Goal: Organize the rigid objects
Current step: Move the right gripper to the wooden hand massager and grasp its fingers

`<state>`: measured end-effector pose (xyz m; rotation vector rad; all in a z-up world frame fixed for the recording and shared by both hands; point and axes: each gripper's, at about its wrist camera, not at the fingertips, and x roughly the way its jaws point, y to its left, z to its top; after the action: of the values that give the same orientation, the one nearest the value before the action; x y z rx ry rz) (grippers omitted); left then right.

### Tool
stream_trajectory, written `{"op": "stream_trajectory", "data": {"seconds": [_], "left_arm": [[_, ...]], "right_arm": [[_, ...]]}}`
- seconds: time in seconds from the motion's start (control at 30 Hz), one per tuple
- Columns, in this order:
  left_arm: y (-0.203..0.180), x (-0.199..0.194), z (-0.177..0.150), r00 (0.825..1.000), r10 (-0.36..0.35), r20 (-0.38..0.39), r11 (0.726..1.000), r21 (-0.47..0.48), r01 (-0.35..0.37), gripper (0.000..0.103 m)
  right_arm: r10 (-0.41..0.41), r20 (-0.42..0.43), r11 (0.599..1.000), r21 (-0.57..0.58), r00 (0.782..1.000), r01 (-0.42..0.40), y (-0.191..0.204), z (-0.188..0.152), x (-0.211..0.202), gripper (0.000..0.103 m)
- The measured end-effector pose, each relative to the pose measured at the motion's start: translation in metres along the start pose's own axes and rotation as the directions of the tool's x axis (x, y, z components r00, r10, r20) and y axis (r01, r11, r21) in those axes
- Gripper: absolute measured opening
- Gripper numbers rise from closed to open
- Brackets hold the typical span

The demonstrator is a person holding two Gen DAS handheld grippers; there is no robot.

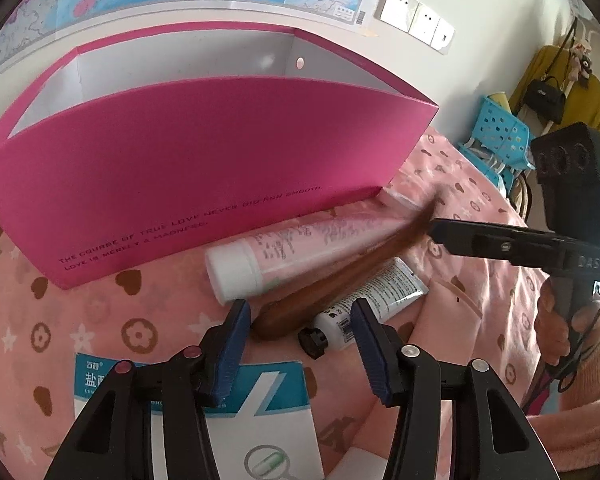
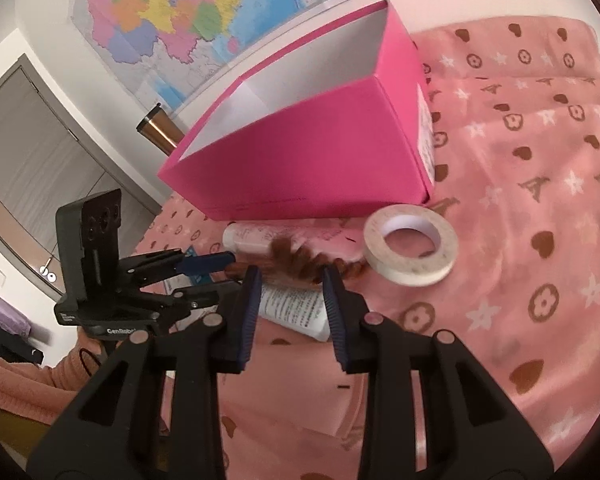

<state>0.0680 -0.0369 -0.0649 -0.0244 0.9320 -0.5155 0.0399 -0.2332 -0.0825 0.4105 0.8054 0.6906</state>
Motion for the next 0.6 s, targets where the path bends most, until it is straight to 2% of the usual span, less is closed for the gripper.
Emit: {"op": "stream_trajectory", "data": {"seconds": [0.23, 0.47, 0.57, 0.6], "left_arm": [[-0.007, 0.001, 0.006, 0.999, 0.032, 0.015, 0.999, 0.036, -0.032, 0.038], [0.006, -0.001, 0.004, 1.000, 0.015, 0.004, 1.000, -0.014, -0.015, 0.040], [0.011, 0.004, 0.002, 0.999, 0.043, -0.027, 0.999, -0.030, -0.044, 0.040], [0.013, 0.006, 0.000, 0.998, 0.048, -0.039, 0.998, -0.033, -0.049, 0.037]], "right_arm": [[0.006, -0.040, 0.997, 0.074, 0.999, -0.003, -0.010, -0.002, 0.020, 0.035], [-0.140, 0.020, 0.990, 0.012, 0.990, 0.139, -0.005, 0.001, 0.008, 0.038], [-0.151, 0.003, 0.988, 0.017, 0.989, 0.151, -0.011, 0.002, 0.014, 0.041], [-0.151, -0.002, 0.988, 0.015, 0.988, 0.151, -0.012, 0.002, 0.017, 0.042]]}}
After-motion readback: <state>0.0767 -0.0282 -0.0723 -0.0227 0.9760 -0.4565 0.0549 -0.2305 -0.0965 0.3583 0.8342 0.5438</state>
